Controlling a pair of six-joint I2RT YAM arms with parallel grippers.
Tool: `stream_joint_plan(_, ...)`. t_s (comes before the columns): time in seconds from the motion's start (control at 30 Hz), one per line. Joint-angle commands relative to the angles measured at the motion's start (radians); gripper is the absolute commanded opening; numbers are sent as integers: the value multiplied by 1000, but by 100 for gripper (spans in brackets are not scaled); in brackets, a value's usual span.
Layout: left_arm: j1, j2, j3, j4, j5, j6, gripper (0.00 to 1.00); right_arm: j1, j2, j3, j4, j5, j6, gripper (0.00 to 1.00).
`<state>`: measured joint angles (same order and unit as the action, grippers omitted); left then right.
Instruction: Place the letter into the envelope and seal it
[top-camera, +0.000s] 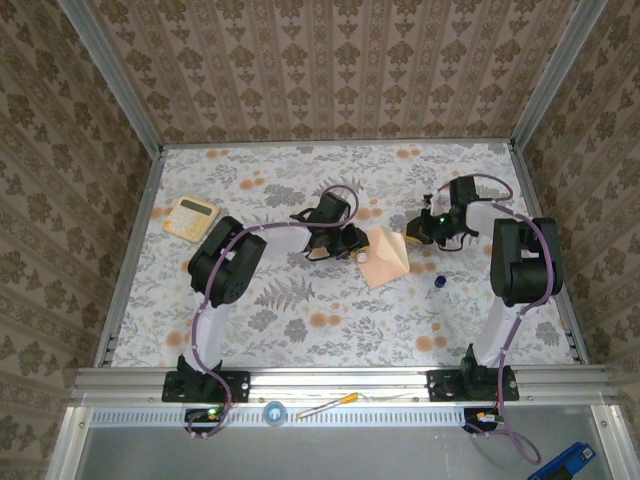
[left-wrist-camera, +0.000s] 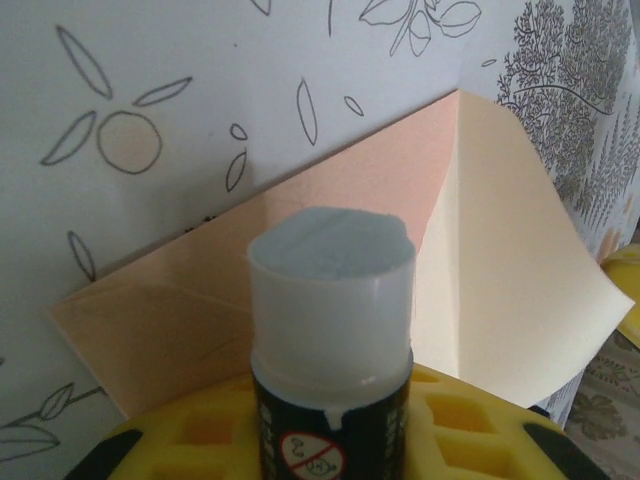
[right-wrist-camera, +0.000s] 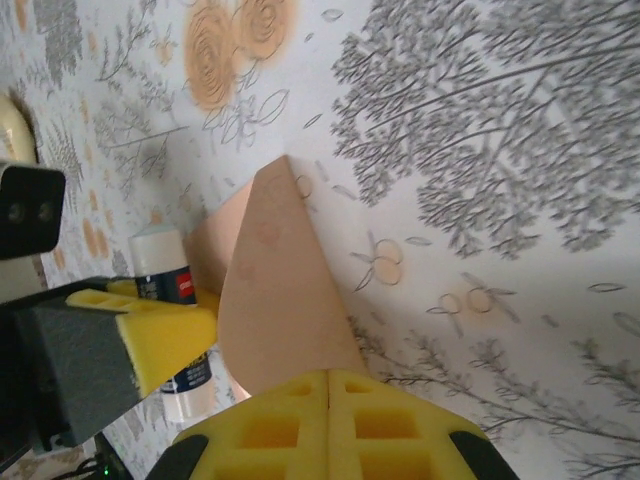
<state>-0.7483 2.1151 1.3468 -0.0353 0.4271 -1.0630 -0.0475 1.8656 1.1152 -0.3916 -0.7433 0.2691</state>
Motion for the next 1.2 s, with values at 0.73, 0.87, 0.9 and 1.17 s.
stream_joint_plan(0.73,15,51,43,-105,31,125,3,196,-8,-109,100,-26,98,0)
stream_joint_plan(0.87,17,45,32,-93,32,121,3,215,9,-109,91,-5,100,0)
stream_joint_plan(0.9,17,43,29,-89,32,119,2,218,16,-109,87,0,100,0)
stream_joint_plan(1.17,20,37,7,-63,39,105,2,219,45,-130,78,25,105,0)
